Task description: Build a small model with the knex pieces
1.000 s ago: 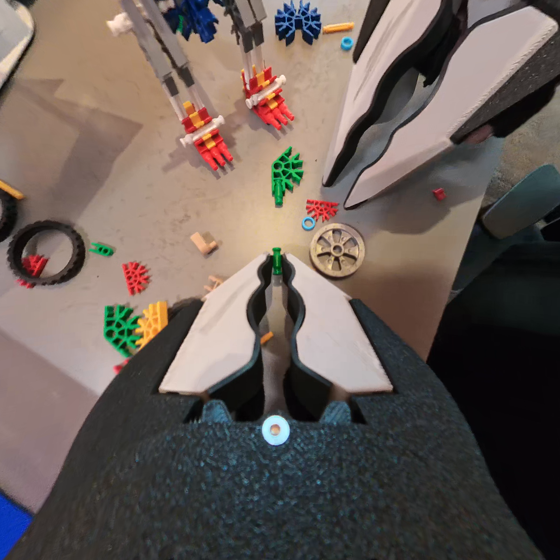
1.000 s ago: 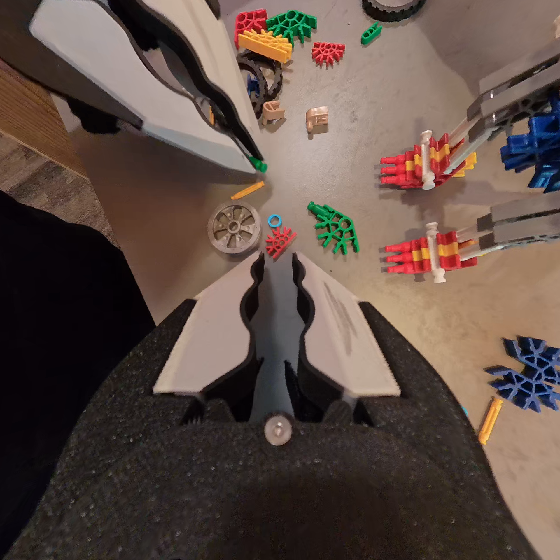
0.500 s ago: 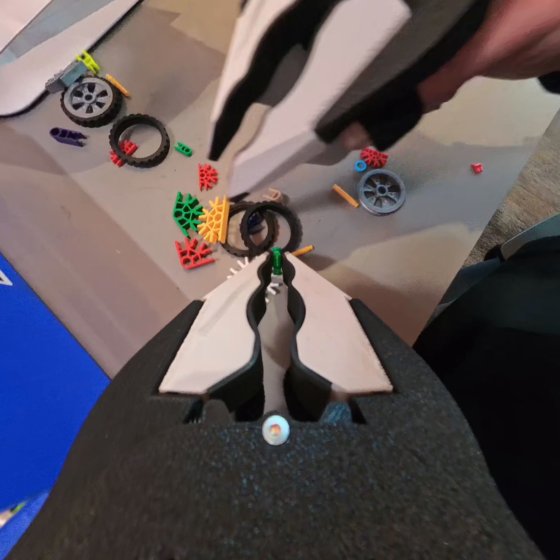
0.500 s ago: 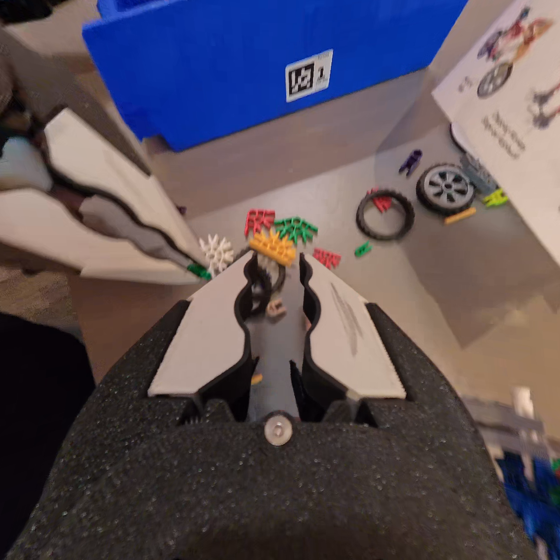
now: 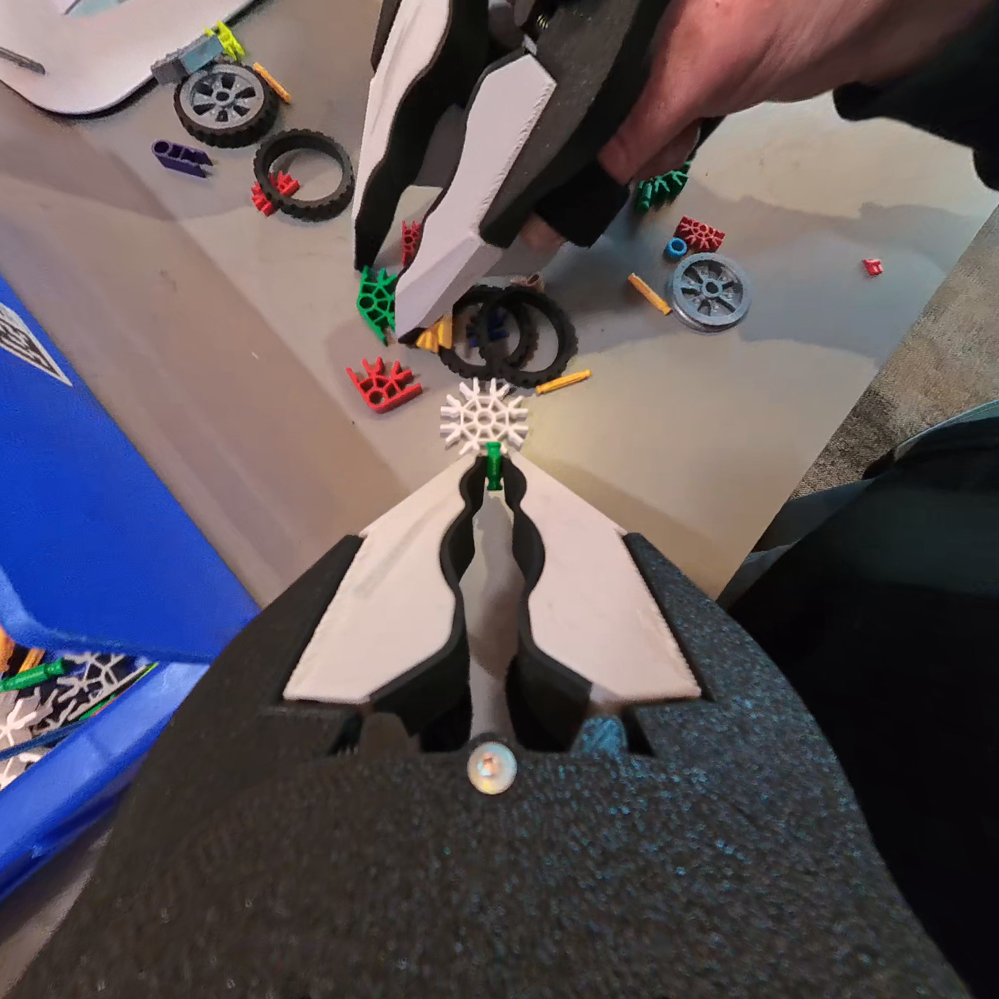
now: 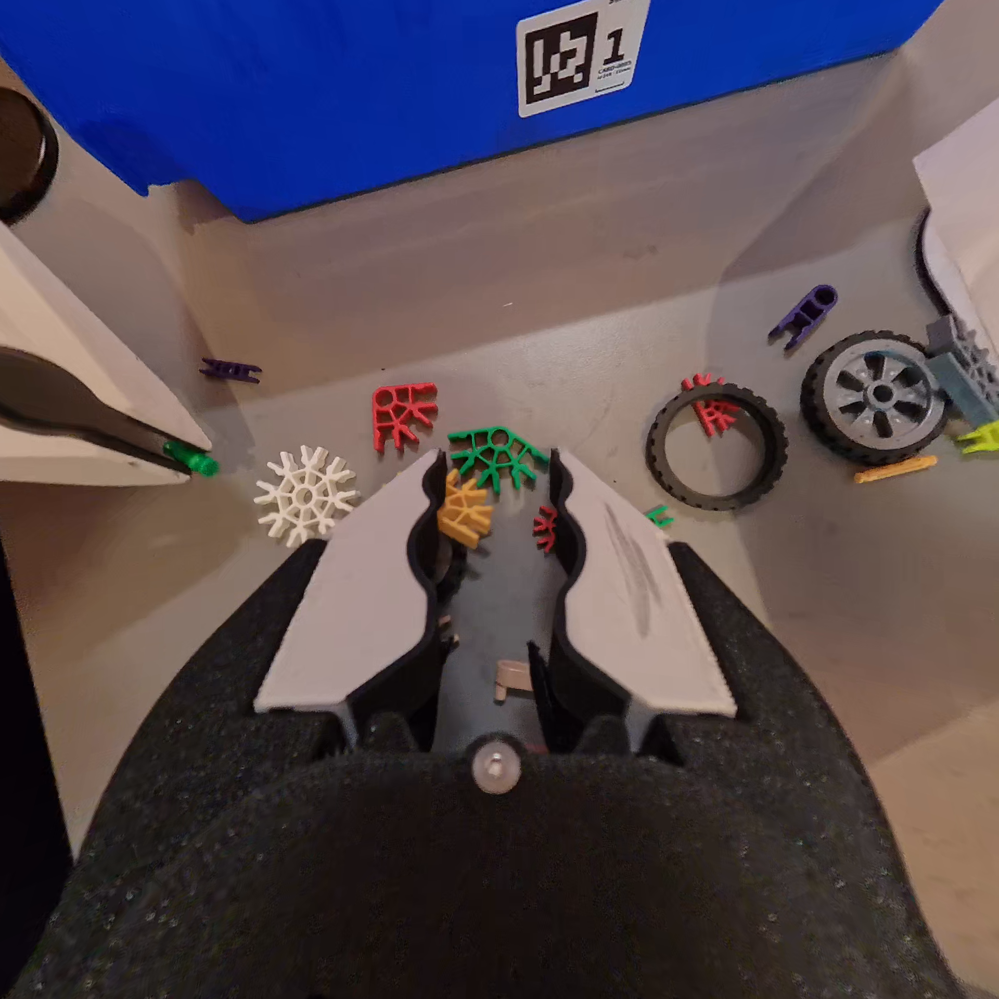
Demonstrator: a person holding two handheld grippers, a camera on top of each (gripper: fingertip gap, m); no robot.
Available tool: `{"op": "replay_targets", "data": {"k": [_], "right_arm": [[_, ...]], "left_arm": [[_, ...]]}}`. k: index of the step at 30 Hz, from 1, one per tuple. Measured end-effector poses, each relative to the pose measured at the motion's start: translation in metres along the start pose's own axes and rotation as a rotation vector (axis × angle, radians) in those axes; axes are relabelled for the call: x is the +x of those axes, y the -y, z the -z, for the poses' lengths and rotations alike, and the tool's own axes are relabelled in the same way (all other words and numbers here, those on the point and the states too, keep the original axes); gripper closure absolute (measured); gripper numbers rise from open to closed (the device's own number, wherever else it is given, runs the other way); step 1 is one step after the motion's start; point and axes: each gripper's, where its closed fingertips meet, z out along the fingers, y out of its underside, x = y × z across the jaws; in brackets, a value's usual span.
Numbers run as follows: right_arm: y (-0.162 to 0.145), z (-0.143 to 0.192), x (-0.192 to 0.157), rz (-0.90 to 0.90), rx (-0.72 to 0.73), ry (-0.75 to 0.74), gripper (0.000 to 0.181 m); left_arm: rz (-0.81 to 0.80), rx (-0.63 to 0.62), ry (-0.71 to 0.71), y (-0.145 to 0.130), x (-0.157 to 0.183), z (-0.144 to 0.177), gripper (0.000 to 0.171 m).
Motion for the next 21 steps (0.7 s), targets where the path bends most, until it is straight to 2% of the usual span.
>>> {"op": "replay_targets", "data": {"k": [7, 12, 17, 21], "right_arm": [[0.003, -0.003, 0.002, 0.054, -0.008, -0.021, 0.145], [0.021, 0.004, 0.009, -0.01, 0.108, -0.055, 0.145], [0.035, 0.03, 0.014, -0.059, 0.216, -0.069, 0.145], [0.031, 0.073, -0.003, -0.075, 0.265, -0.043, 0.145]], "left_arm": [[-0.012, 0.005, -0.01, 0.0, -0.001, 0.001, 0.168], [-0.017, 0.015, -0.006, 0.003, -0.003, 0.002, 0.168], [-0.023, 0.019, -0.006, 0.004, -0.002, 0.002, 0.168], [-0.027, 0.027, -0.016, 0.007, 0.001, 0.002, 0.168]]}}
